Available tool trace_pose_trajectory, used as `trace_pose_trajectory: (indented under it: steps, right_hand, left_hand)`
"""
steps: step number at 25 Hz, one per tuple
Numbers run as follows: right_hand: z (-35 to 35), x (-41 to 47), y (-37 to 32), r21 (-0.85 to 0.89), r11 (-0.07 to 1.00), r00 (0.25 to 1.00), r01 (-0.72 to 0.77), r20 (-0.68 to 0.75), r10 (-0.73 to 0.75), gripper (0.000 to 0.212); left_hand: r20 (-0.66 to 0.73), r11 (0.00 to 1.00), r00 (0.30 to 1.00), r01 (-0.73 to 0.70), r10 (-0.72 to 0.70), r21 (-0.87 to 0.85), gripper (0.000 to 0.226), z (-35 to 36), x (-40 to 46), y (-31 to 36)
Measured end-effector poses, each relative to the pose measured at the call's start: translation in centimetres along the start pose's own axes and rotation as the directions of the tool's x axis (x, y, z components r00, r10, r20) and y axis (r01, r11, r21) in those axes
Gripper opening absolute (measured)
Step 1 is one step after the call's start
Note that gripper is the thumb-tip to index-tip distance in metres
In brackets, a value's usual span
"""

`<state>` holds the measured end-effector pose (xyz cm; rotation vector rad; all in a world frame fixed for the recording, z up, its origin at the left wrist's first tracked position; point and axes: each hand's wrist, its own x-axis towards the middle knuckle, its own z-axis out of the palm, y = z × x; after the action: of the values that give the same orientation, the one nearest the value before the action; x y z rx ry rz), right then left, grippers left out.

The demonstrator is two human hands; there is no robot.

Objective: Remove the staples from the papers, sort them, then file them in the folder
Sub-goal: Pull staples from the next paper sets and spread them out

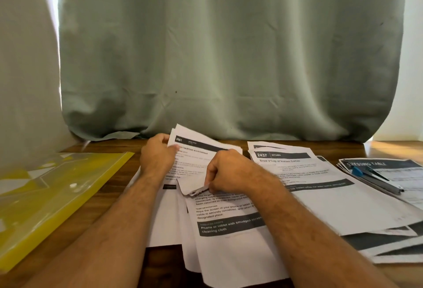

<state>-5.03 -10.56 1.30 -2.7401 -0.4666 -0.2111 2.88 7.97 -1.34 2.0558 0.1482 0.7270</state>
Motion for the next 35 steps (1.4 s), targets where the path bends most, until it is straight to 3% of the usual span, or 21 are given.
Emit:
trace_pose_trajectory:
  steps: [2, 7, 12, 17, 24, 29, 32, 35]
  right_hand:
    - [0.0, -0.1, -0.2, 0.039, 0.999, 1.0, 0.024, 0.016, -0.024, 0.009]
    - [-0.2, -0.2, -0.6, 0.109, 0.992, 0.998, 0.068, 0.006, -0.069, 0.013]
    - [-0.1, 0.1, -0.8, 0.055, 0.992, 0.981, 0.118, -0.164, -0.108, 0.066]
    - [0.1, 0.9, -0.5, 0.108, 0.992, 0.967, 0.064, -0.254, -0.034, 0.092]
    - [0.1, 1.4, 0.2, 0.122, 0.99, 0.965, 0.068, -0.259, -0.034, 0.082]
    - [0.2, 1.4, 0.4, 0.074, 0.996, 0.97, 0.05, -0.243, -0.03, 0.083]
    - [0.1, 1.4, 0.6, 0.099, 0.994, 0.972, 0.056, -0.234, -0.031, 0.092]
    - [0.1, 1.4, 0.7, 0.101, 0.993, 0.972, 0.068, -0.229, -0.043, 0.096]
  left_hand:
    - [-0.049, 0.994, 0.998, 0.022, -0.027, -0.104, 0.006, -0.3, 0.0, 0.2]
    - [-0.047, 0.947, 0.99, 0.116, -0.136, -0.3, 0.02, -0.5, -0.1, 0.4]
    - [-0.019, 0.926, 0.984, 0.161, -0.178, -0.342, 0.018, -0.7, -0.2, 0.8]
    - [-0.002, 0.921, 0.99, 0.129, -0.139, -0.369, 0.02, -0.9, -0.4, 0.9]
    - [-0.043, 0.924, 0.992, 0.097, -0.122, -0.371, 0.019, -0.8, -0.6, 1.1]
    - [-0.064, 0.958, 0.997, -0.064, 0.048, -0.28, 0.004, -0.7, -1.3, 1.5]
    - [-0.016, 0.941, 0.996, -0.086, 0.085, -0.327, 0.018, -0.9, -1.5, 1.7]
    - [-0.019, 0.936, 0.997, -0.077, 0.075, -0.344, 0.017, -1.3, -1.6, 1.8]
